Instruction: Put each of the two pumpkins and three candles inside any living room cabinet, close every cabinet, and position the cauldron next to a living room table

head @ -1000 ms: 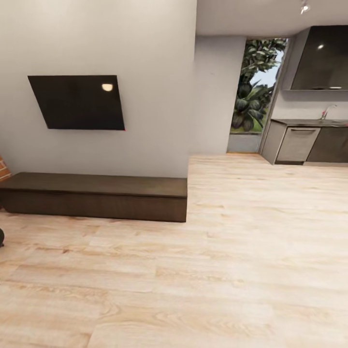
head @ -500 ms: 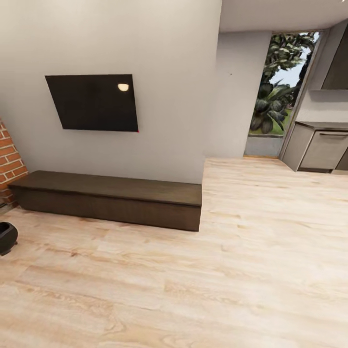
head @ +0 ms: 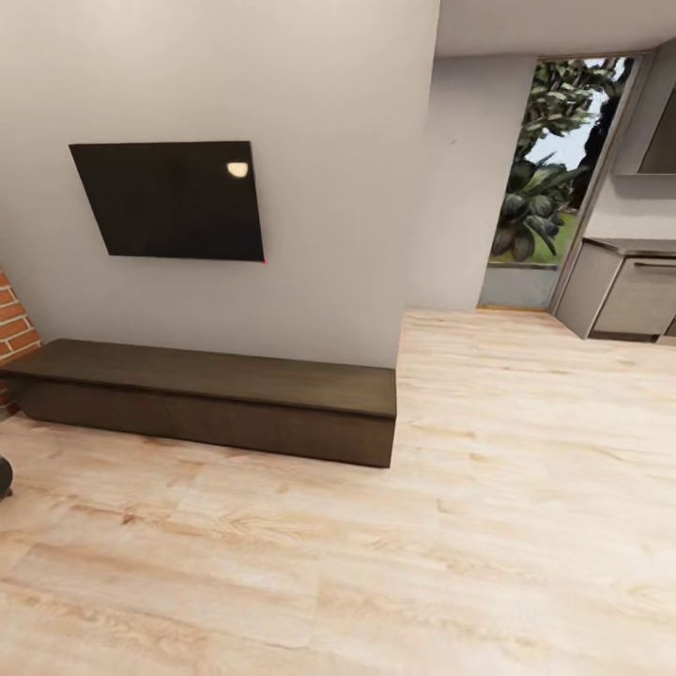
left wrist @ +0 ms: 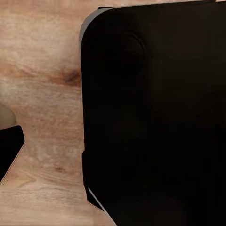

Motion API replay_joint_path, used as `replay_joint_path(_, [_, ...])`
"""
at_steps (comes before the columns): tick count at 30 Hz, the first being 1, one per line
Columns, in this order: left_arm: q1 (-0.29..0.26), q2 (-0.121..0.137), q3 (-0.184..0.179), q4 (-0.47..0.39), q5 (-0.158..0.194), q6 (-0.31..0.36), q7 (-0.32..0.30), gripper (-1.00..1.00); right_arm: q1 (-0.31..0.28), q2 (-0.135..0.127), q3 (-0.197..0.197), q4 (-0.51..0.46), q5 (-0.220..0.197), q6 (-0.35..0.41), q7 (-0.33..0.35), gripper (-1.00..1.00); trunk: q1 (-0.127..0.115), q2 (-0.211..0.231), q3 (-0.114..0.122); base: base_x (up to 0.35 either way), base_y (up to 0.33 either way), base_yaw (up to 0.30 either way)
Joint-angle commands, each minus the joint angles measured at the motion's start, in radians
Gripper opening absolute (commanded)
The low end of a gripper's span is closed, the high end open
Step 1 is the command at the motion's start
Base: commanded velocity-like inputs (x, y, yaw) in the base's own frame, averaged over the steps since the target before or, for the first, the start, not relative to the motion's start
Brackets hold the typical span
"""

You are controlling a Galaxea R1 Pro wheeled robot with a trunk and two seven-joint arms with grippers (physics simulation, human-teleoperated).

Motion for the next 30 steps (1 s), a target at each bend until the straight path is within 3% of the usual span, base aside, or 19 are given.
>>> replay_joint_path(1, [0.000, 0.000, -0.001, -0.001, 0.001, -0.002, 0.000, 1.00, 0.000, 0.000, 0.001, 0.001, -0.008, -0.004, -0.001, 1.00, 0.001, 0.000, -0.001, 0.334, 0.000, 0.000])
replay_joint_path(30, [0.000, 0.000, 0.000, -0.001, 0.002, -0.002, 0.000, 1.00, 0.000, -0.001, 0.001, 0.001, -0.008, -0.004, -0.001, 1.00, 0.001, 0.000, -0.001, 0.334, 0.000, 0.000])
